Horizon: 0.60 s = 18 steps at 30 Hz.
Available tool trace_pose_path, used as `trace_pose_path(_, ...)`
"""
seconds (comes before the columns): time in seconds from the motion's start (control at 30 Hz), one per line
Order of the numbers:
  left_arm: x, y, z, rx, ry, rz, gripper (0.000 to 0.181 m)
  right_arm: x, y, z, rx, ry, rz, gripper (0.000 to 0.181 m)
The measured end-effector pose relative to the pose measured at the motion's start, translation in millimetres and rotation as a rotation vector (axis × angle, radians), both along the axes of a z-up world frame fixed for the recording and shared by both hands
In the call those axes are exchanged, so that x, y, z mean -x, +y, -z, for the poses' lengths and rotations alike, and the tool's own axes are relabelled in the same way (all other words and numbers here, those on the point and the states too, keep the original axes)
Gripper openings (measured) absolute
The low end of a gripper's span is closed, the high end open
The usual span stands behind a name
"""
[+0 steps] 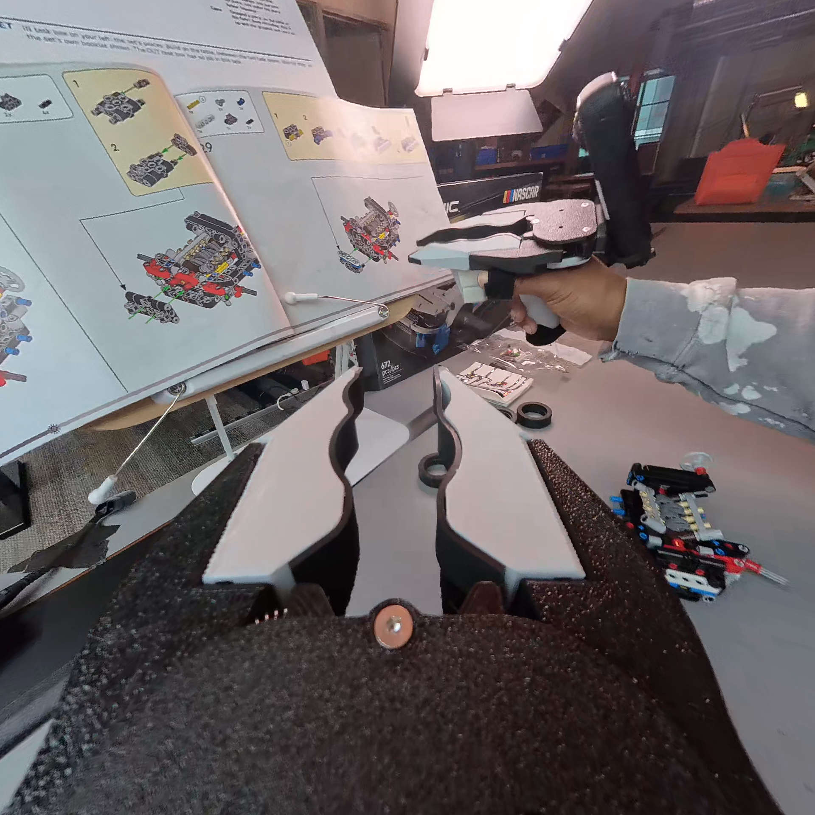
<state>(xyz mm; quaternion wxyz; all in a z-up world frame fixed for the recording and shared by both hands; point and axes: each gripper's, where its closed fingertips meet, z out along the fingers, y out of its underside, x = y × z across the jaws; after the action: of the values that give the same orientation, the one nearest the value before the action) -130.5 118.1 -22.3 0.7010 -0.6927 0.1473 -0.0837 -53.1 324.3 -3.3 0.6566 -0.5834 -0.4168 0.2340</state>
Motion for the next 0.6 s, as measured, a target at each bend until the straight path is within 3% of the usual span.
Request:
trace_pose_path(0.13, -5, -56, 15, 0.050, 0.051, 0.043, 0.037, -41, -96, 8, 0.128, -0.051, -0.293, 0.039)
trace_pose_path(0.3, -31, -117, 63, 0.219, 0.046, 0.145, 0.038, -128, -202, 88, 0.298, -0.350, -0.534, 0.055)
trace_pose_path(0.37, -53, -128, 86, 0.296, 0.056, 0.204, 0.039, -151, -214, 122, 0.307, -0.455, -0.496, 0.066)
trace_pose_path(0.47, -85, -126, 124, 0.437, 0.149, 0.275, 0.045, -163, -205, 159, 0.314, -0.535, -0.375, 0.074)
trace_pose_path(0.57, -116, -115, 153, 0.546, 0.185, 0.329, 0.051, -155, -197, 182, 0.384, -0.513, -0.330, 0.066)
trace_pose_path(0.6, -126, -110, 164, 0.590, 0.197, 0.344, 0.053, -150, -202, 186, 0.404, -0.498, -0.360, 0.054)
